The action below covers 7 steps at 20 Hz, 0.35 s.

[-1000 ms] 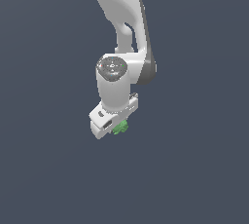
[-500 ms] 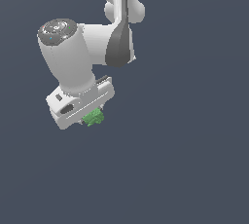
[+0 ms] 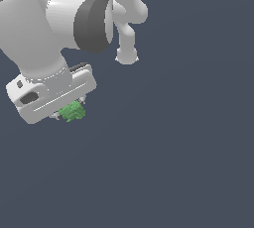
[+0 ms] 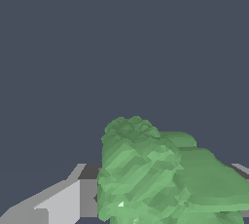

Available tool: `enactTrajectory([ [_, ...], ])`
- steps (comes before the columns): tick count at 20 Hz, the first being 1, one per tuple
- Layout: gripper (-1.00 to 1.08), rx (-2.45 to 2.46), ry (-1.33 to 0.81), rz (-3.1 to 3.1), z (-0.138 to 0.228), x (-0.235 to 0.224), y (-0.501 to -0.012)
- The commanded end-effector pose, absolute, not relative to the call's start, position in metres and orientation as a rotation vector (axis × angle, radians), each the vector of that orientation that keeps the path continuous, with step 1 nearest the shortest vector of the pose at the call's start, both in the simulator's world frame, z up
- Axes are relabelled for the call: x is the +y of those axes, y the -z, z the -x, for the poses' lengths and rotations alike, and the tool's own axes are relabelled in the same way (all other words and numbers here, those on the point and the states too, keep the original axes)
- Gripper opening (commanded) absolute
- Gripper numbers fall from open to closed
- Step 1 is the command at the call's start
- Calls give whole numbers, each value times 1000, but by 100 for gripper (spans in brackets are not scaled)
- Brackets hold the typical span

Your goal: Pick up the object and move it to a goal position.

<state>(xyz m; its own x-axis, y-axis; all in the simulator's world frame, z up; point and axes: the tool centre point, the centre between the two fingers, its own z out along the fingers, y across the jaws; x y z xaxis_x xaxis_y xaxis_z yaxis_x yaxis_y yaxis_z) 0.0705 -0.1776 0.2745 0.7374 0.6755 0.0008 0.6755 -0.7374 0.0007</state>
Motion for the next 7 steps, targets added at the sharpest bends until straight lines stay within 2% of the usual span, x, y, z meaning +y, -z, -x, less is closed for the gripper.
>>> enactTrajectory([
  [1, -100, 1141, 0, -2928, -72, -184, -281],
  [7, -100, 1140, 0, -2927, -73, -188, -284],
])
